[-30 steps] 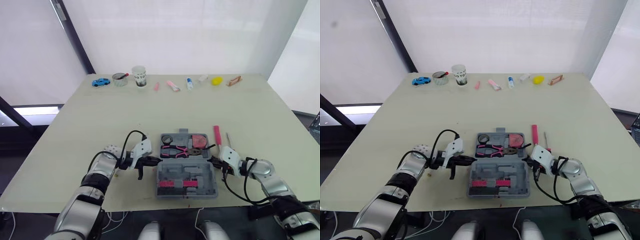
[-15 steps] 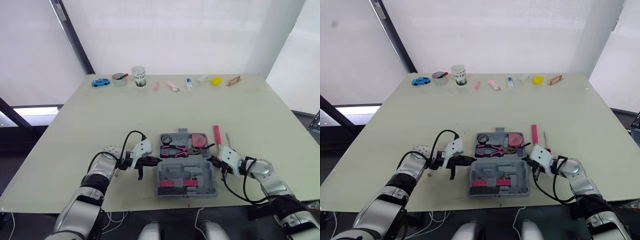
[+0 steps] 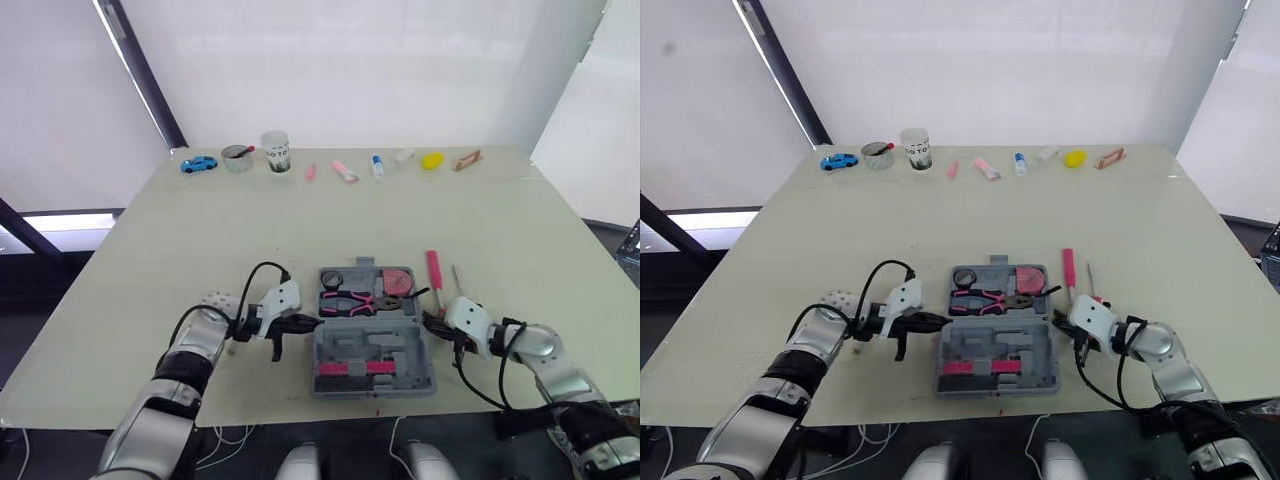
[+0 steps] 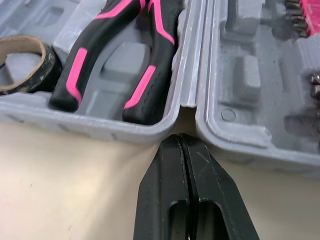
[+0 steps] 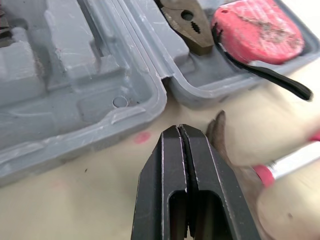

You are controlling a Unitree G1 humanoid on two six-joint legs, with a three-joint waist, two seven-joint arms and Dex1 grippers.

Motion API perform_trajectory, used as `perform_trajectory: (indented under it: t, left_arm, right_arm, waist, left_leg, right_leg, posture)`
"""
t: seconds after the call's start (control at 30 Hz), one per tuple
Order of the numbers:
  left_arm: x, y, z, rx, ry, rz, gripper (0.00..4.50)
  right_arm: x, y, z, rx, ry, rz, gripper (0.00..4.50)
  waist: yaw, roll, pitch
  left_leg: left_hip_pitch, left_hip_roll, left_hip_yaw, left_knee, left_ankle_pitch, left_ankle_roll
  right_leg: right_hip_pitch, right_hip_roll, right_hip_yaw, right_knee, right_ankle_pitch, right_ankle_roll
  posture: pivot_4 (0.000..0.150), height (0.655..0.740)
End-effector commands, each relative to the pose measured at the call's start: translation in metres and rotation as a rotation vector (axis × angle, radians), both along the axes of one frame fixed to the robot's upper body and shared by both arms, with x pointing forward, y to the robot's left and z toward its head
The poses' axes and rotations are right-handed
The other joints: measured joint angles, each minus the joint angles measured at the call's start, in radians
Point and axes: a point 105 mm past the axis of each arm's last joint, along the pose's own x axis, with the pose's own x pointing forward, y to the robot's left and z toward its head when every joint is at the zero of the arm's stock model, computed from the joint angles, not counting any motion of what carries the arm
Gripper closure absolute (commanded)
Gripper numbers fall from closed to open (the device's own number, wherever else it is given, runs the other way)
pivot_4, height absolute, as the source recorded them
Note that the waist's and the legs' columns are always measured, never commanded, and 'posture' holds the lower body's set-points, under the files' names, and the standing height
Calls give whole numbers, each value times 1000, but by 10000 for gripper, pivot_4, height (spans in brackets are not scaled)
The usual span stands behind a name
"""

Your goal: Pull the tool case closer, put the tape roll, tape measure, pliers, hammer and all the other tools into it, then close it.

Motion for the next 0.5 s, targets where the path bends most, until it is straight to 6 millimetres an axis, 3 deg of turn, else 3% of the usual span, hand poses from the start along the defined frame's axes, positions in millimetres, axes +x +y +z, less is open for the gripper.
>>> perform_trajectory:
  t: [0.03, 0.2, 0.33, 0.5]
  left_arm:
    - [-1, 5, 25, -44, -62, 3, 44587]
    - [-15, 18, 54, -248, -70, 97, 44587]
    - [-22, 37, 58, -333, -98, 218, 44587]
    - [-38, 77, 64, -414, -166, 418, 44587]
  right_arm:
    - [-3, -5, 24, 26, -68, -9, 45000]
    - [-19, -28, 36, 99, -72, -102, 45000]
    - [-34, -44, 35, 188, -40, -196, 45000]
    - [-51, -79, 39, 354, -95, -419, 45000]
  waist:
    - [2, 0, 0]
    - [5, 0, 0]
    - [5, 0, 0]
    - [3, 0, 1]
  left_leg:
    - [0, 0, 0, 0, 0, 0]
    - [-1, 0, 0, -1, 0, 0]
    - [0, 1, 0, -1, 0, 0]
    - [1, 2, 0, -1, 0, 0]
  right_leg:
    - [0, 0, 0, 0, 0, 0]
    - [0, -1, 0, -1, 0, 0]
    - [0, -1, 0, -2, 0, 0]
    - [0, -1, 0, -1, 0, 0]
  posture:
    - [1500, 7400]
    - [1500, 7400]
    - [1500, 7400]
    - [1500, 7400]
